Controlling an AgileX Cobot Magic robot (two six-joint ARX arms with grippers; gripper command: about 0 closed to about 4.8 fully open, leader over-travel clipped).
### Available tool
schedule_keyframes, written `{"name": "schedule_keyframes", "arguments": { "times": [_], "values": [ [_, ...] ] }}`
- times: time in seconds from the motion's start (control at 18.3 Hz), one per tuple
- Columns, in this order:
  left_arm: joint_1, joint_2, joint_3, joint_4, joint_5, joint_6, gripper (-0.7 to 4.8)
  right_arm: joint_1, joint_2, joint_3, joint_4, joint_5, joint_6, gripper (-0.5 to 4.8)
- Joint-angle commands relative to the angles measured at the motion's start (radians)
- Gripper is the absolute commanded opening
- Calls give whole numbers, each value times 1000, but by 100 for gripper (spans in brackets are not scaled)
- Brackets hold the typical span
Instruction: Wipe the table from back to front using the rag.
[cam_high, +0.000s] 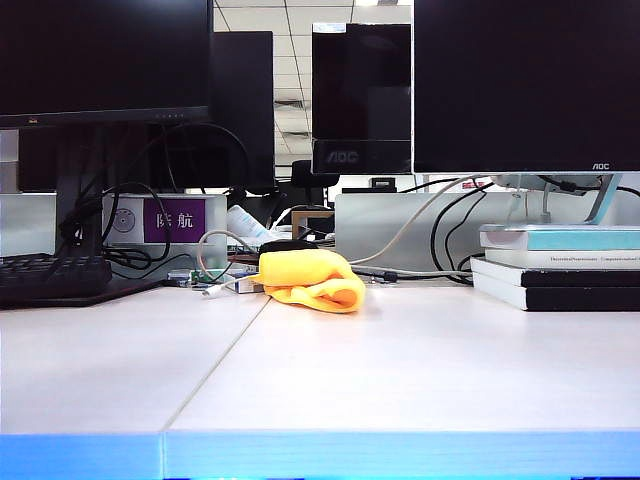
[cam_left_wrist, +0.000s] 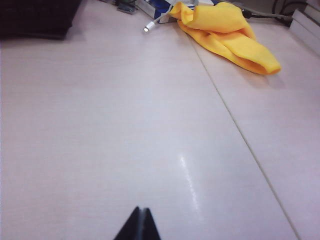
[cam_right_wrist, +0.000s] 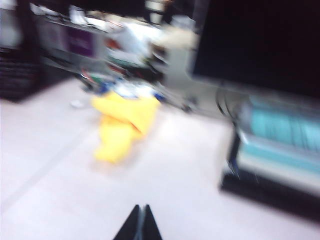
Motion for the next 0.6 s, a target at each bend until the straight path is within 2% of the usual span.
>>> {"name": "schedule_keyframes", "arguments": {
  "times": [0.05,0.16,0.38,0.6],
  "values": [
    [-1,0,3,11,0,1,-5,-95,-99,-138,36,-33,19,-5],
    [-1,0,3,11,0,1,-5,-150,-170,-225,64,-32,71,-5],
    [-1,0,3,11,0,1,-5,-232,-298,-352,111,-33,73,1],
    [-1,0,3,11,0,1,-5,-269,-385,-444,97,-30,75,-1]
  ]
}}
